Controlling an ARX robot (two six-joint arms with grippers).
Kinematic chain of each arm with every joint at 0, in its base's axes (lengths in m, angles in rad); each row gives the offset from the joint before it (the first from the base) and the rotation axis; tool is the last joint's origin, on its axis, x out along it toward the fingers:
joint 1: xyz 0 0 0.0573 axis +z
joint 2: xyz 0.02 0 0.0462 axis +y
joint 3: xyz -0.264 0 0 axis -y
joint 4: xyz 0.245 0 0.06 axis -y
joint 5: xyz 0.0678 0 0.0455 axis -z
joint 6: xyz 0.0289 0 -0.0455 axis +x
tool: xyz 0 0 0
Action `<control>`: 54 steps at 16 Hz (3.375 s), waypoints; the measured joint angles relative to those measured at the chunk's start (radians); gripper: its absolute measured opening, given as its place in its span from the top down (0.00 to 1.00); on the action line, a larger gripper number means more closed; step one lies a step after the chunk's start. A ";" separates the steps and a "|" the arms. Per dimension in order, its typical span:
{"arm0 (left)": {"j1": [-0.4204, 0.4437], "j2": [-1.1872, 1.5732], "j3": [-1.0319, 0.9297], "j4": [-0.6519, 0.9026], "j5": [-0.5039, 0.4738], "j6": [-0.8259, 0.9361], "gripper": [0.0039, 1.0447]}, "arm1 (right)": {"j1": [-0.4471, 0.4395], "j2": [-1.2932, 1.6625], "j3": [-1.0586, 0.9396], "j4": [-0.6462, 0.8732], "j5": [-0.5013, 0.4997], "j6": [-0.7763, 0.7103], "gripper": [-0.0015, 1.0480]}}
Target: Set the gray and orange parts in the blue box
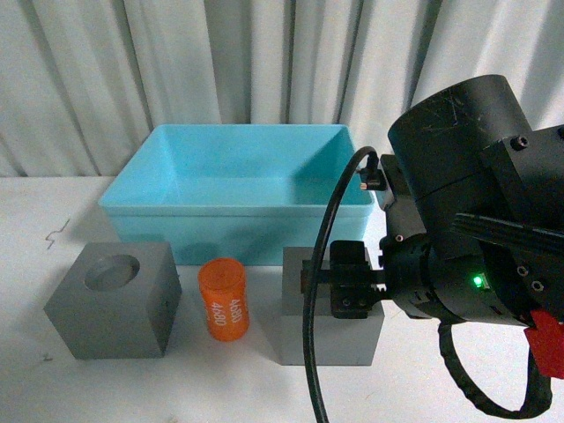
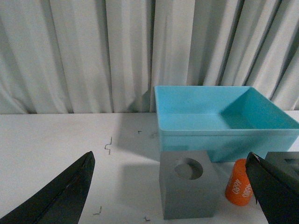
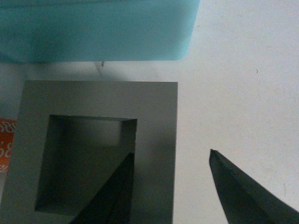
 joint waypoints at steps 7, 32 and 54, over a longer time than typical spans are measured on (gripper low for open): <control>0.000 0.000 0.000 0.000 0.000 0.000 0.06 | -0.065 -0.217 -0.120 -0.031 -0.023 -0.013 0.82; 0.000 0.000 0.000 0.000 0.000 0.000 0.06 | -0.082 0.546 1.086 -0.366 0.014 -0.021 0.62; 0.000 0.000 0.000 0.000 0.000 0.000 0.06 | -0.346 -0.413 0.100 0.021 0.033 0.011 0.06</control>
